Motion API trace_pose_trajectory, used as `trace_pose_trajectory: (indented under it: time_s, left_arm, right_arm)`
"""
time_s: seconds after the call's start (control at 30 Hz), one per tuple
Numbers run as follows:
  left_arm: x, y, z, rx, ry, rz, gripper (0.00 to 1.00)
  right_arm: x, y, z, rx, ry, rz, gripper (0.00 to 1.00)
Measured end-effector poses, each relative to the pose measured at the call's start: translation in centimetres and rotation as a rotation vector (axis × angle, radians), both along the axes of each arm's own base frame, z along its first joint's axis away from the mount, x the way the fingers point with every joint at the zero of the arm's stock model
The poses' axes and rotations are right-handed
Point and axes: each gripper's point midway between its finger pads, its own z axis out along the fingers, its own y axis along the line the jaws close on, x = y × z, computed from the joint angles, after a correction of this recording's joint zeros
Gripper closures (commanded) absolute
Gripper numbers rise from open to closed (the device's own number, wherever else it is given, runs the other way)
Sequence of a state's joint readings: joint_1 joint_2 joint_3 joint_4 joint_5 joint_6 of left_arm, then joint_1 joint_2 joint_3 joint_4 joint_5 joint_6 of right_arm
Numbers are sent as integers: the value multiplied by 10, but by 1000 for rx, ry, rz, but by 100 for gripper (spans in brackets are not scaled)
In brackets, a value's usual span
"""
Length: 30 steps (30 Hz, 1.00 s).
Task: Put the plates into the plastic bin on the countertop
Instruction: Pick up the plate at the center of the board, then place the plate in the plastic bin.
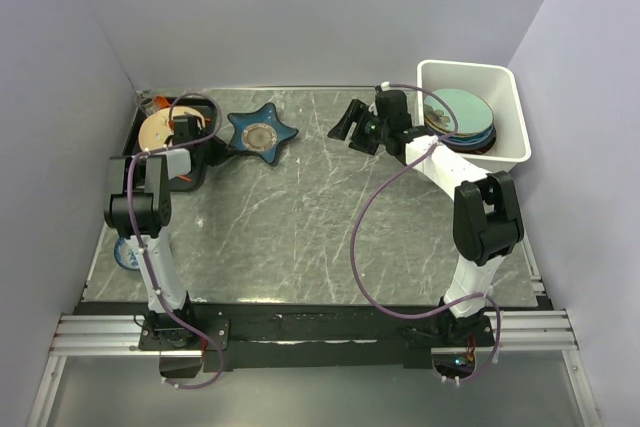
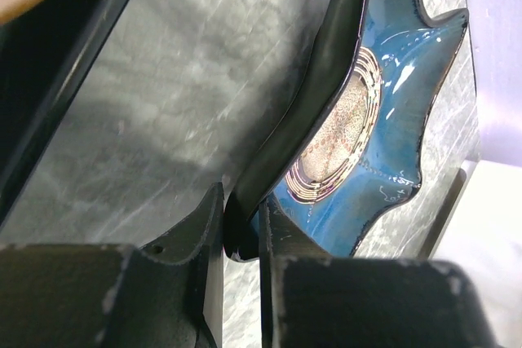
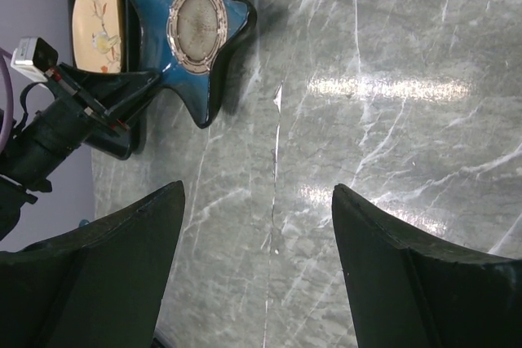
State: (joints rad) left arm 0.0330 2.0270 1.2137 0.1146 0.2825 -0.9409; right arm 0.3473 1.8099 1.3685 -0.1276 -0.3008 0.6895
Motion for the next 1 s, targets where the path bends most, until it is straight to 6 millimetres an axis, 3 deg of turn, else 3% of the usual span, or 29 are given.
trace_pose_trajectory:
  time_s: [0.3, 0.77, 1.0]
  left_arm:
    - [-26, -5, 2, -12, 2, -27, 99]
    - [-51, -19, 11, -35, -33, -123, 99]
    - [-59, -26, 30, -46, -79, -162, 99]
  right_arm:
    - [-1, 1, -1, 1, 2, 5, 20]
    - [-8, 10, -3, 9, 8, 34, 20]
    - [-11, 15, -6, 14, 17, 52, 20]
